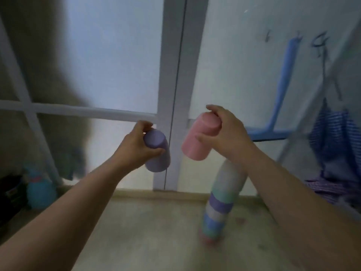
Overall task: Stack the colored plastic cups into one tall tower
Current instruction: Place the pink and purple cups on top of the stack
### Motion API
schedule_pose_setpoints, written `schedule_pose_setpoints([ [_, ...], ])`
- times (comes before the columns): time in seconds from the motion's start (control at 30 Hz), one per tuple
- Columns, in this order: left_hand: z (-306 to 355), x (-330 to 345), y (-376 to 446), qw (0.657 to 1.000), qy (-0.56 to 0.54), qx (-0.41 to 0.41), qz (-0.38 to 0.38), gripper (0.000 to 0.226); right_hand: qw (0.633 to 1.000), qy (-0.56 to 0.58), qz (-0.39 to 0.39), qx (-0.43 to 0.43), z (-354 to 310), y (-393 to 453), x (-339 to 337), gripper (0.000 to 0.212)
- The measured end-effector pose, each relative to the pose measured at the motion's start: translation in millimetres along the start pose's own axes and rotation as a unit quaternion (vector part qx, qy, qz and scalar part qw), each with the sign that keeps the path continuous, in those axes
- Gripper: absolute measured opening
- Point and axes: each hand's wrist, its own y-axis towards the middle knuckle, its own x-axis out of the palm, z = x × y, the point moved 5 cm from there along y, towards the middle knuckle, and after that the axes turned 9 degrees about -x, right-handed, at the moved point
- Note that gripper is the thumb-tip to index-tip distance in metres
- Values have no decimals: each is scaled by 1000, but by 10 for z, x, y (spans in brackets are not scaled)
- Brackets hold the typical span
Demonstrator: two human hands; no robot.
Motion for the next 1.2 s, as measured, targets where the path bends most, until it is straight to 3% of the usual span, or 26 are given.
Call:
schedule_pose_setpoints([
  [0.1, 574, 346, 156, 998, -17, 49, -24, 61, 997, 3, 67, 37, 267, -139, -572, 63],
  [0.3, 1160, 756, 227, 991, -76, 96, -50, 52, 995, -10, 90, 37, 505, -306, -1071, 59],
  [0.63, 1254, 769, 219, 988, -110, 88, -66, 62, 996, 11, -16, 88, 920, -410, -604, 62],
  [0.8, 1308, 727, 192, 987, -115, 87, -64, 61, 995, 38, -6, 97, 991, -484, -566, 68],
  [1.0, 1868, 628, 207, 976, -168, 130, -47, 61, 996, 28, 36, 70, 823, -471, -920, 76],
  [1.2, 2069, 999, 176, 976, -144, 151, -66, 63, 997, 11, 58, 51, 815, -561, -1173, 78],
])
